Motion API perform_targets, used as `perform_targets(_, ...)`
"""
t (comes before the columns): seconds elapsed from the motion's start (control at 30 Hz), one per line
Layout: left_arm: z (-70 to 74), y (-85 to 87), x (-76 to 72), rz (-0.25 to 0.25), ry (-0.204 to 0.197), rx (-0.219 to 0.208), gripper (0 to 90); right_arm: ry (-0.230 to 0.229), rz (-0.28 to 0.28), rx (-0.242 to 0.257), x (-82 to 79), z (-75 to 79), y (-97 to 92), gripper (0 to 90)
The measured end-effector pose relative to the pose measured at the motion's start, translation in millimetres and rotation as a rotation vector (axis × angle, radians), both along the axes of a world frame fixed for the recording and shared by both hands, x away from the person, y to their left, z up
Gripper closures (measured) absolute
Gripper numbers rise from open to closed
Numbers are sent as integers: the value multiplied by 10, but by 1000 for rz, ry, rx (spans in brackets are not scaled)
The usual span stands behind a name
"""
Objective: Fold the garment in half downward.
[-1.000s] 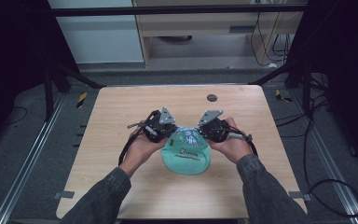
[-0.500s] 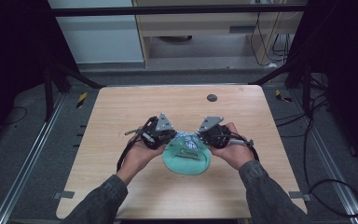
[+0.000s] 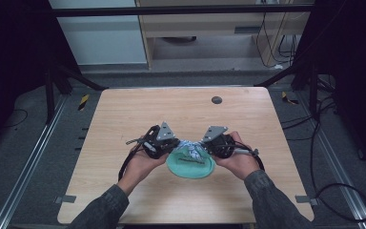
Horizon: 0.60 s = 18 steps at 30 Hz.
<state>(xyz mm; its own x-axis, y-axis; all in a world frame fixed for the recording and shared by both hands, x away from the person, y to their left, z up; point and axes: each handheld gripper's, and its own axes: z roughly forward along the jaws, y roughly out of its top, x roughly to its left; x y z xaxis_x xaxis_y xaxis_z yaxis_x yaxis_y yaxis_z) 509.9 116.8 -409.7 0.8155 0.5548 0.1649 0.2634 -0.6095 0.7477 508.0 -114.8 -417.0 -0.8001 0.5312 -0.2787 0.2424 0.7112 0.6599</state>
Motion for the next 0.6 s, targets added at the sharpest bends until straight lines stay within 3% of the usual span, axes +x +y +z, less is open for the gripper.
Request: perform_targets(0.6, -125, 45, -113, -4, 19, -33, 859, 19, 20, -7, -118, -114, 2, 824)
